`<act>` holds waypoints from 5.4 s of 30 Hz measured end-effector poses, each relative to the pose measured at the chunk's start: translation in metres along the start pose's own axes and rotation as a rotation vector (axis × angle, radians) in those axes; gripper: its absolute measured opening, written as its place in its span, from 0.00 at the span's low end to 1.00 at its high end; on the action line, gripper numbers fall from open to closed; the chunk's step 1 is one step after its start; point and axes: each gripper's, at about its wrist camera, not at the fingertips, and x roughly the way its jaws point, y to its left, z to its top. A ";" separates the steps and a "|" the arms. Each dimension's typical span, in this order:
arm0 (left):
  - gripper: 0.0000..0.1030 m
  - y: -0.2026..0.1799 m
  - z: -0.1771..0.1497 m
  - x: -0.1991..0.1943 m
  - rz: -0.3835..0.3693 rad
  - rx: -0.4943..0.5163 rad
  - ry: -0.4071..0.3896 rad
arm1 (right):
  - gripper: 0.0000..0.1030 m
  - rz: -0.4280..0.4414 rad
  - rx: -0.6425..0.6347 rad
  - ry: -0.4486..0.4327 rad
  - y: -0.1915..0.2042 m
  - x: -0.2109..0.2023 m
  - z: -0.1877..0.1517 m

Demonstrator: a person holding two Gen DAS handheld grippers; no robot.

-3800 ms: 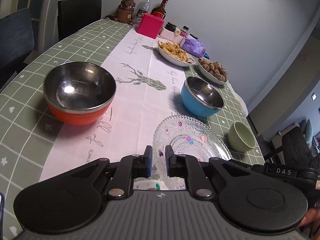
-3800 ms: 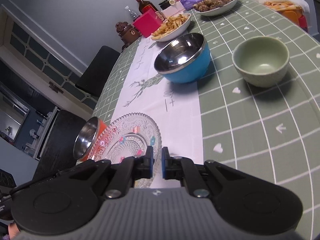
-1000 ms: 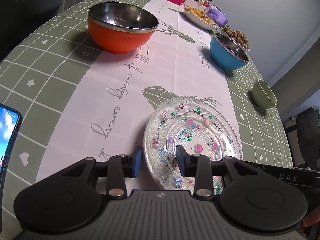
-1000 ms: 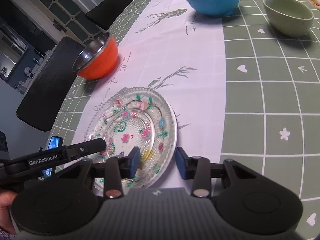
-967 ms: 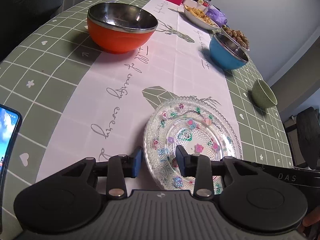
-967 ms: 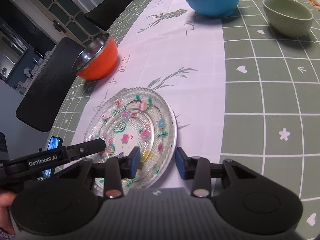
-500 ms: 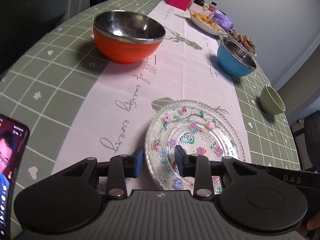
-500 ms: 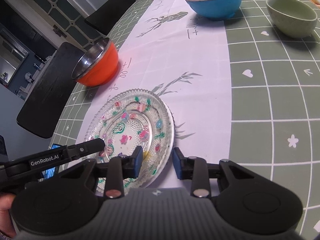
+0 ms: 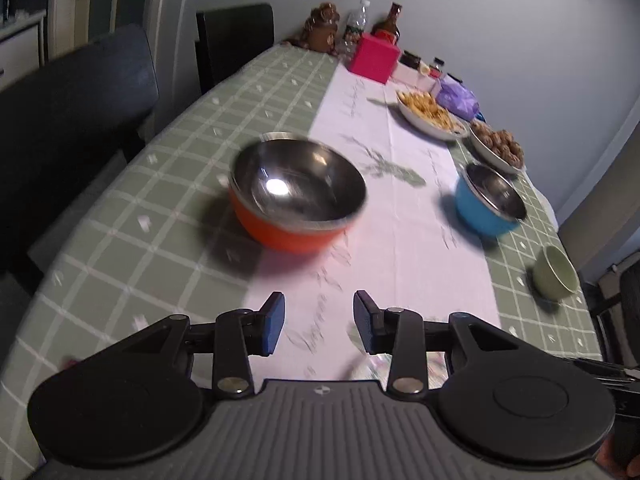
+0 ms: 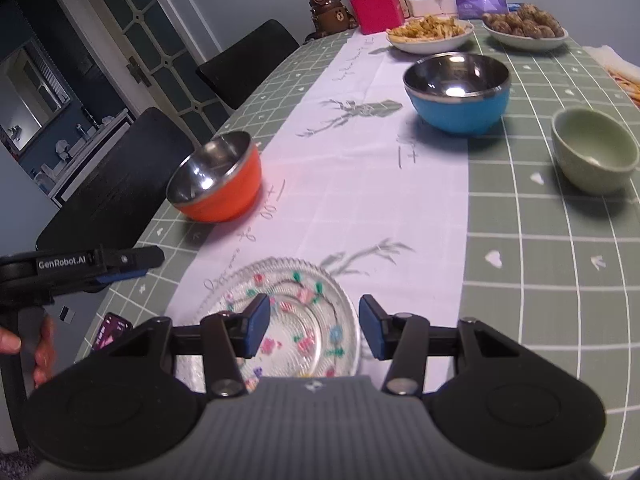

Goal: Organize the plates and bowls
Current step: 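Move both grippers to the orange bowl and close them on its rim, then lift the orange bowl with both grippers and carry it toward the blue bowl, then lower the orange bowl into the blue bowl with both grippers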

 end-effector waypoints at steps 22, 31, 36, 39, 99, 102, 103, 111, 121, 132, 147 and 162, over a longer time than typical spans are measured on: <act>0.42 0.059 0.054 0.073 0.058 -0.203 -0.099 | 0.43 -0.018 0.134 -0.021 0.071 0.117 0.099; 0.42 0.061 0.055 0.085 0.045 -0.205 -0.073 | 0.36 -0.026 0.155 0.012 0.073 0.141 0.101; 0.35 0.059 0.055 0.086 0.042 -0.199 -0.058 | 0.26 -0.018 0.160 0.029 0.073 0.148 0.098; 0.31 0.058 0.055 0.086 0.035 -0.190 -0.058 | 0.17 -0.016 0.132 0.022 0.078 0.147 0.097; 0.22 -0.180 -0.107 0.012 -0.308 0.195 0.194 | 0.12 -0.211 0.295 -0.095 -0.105 -0.114 -0.068; 0.22 -0.178 -0.110 0.016 -0.309 0.186 0.215 | 0.12 -0.230 0.271 -0.083 -0.102 -0.113 -0.070; 0.22 -0.178 -0.111 0.016 -0.309 0.188 0.217 | 0.12 -0.231 0.270 -0.079 -0.103 -0.112 -0.070; 0.24 -0.180 -0.113 0.015 -0.322 0.200 0.219 | 0.13 -0.240 0.291 -0.057 -0.107 -0.109 -0.072; 0.25 -0.179 -0.111 0.016 -0.335 0.188 0.222 | 0.15 -0.231 0.313 -0.060 -0.110 -0.108 -0.073; 0.49 -0.172 -0.111 0.019 -0.311 0.167 0.221 | 0.33 -0.202 0.330 -0.088 -0.110 -0.112 -0.072; 0.50 -0.165 -0.041 0.015 -0.290 0.232 0.103 | 0.39 -0.219 0.204 -0.167 -0.095 -0.124 -0.029; 0.50 -0.201 0.058 0.062 -0.228 0.294 0.010 | 0.38 -0.210 0.194 -0.185 -0.099 -0.065 0.103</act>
